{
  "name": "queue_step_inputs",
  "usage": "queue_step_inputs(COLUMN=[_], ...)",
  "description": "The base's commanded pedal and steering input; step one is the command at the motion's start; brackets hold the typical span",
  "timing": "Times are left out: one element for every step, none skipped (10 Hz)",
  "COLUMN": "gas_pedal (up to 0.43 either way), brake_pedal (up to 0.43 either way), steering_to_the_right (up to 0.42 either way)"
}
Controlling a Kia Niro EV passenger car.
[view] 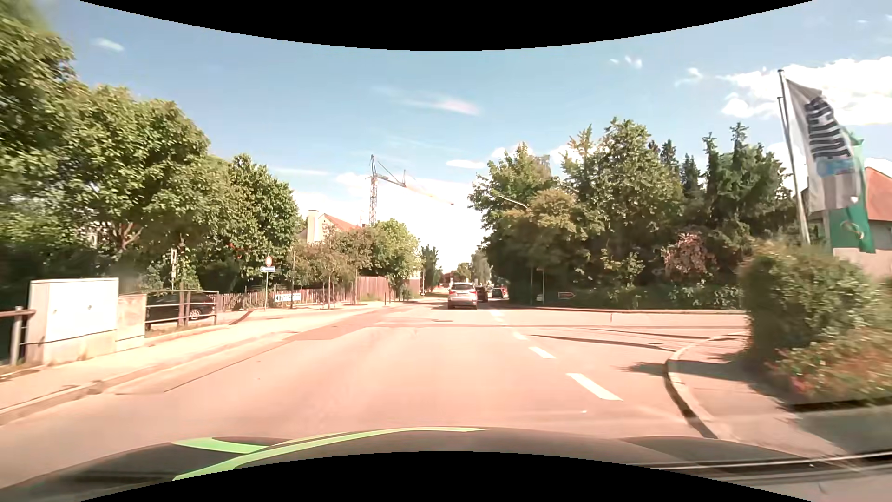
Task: Follow the waypoints while adhering to traffic rules and regulations
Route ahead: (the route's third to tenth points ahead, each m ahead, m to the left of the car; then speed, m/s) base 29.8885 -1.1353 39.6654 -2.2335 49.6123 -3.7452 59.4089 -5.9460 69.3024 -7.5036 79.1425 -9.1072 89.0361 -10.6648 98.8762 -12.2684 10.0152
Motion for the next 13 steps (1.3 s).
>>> queue_step_inputs(gas_pedal=[0.000,0.000,0.000,0.000,0.000,0.000,0.000,0.000,0.000,0.000,0.000,0.000,0.000], brake_pedal=[0.000,0.000,0.000,0.000,0.000,0.000,0.000,0.000,0.000,0.000,0.000,0.000,0.000], steering_to_the_right=[0.002,0.004,0.005,0.005,0.006,0.009,0.011,0.013,0.014,0.015,0.016,0.018,0.019])
